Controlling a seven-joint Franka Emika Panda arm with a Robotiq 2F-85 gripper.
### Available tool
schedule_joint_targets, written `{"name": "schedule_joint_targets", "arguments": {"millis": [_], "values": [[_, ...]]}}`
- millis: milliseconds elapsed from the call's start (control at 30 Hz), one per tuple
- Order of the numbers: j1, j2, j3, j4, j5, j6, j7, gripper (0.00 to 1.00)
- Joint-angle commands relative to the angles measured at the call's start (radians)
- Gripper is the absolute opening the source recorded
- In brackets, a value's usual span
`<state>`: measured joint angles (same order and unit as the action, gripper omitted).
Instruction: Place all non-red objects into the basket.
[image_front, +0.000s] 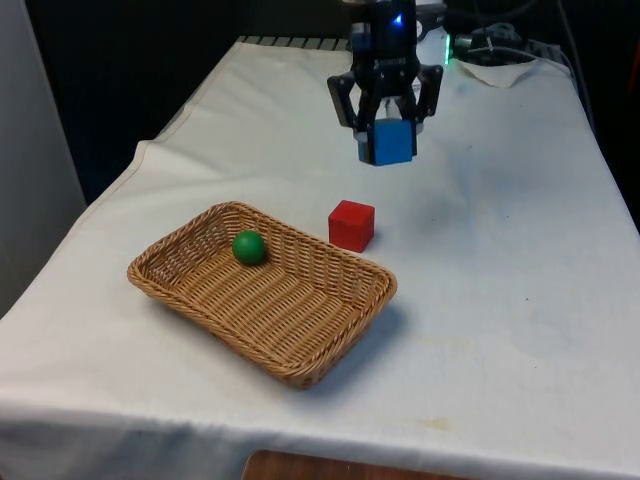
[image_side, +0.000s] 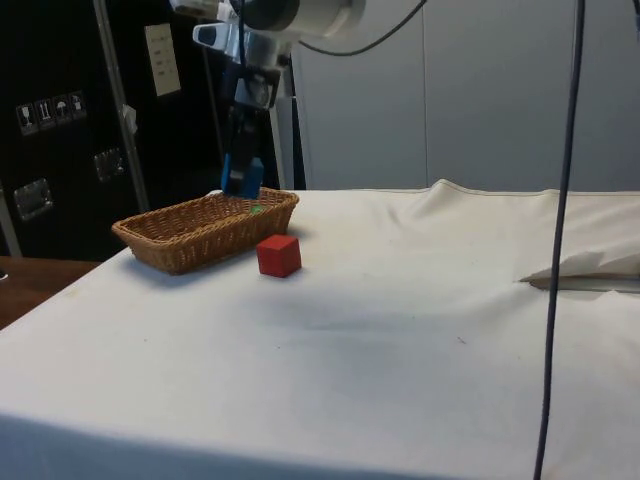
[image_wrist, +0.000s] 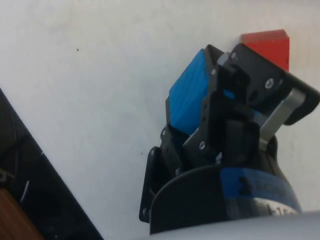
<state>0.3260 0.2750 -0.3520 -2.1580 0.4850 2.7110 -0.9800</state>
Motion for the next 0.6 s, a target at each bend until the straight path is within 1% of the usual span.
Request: {"name": "schedule_joint_targets", "arguments": {"millis": [0,67,167,200,233,267,467,500,533,567], "values": [[-0.012,0.007,0.011,0.015,0.025,-0.008,-0.019,0.02],[-0.018,0.03,0.008,0.041,0.035,-0.013,-0.024,0.02],[-0.02,0.049,-0.001,0.067,0.037,-0.023,-0.023,0.02],[-0.01,0.047,-0.008,0.055,0.024,-0.01,-0.011,0.02],[-0.019,0.053,-0.006,0.075,0.033,-0.028,-0.02,0.02],[-0.017,0.059,-0.015,0.088,0.025,-0.035,-0.012,0.02],[-0.011,0.067,-0.038,0.114,0.007,-0.038,0.003,0.02],[-0.013,0.062,-0.029,0.109,0.022,-0.035,-0.008,0.02],[-0.01,0.067,-0.041,0.116,0.005,-0.038,0.004,0.02],[-0.009,0.068,-0.047,0.12,0.003,-0.037,0.006,0.02]]}}
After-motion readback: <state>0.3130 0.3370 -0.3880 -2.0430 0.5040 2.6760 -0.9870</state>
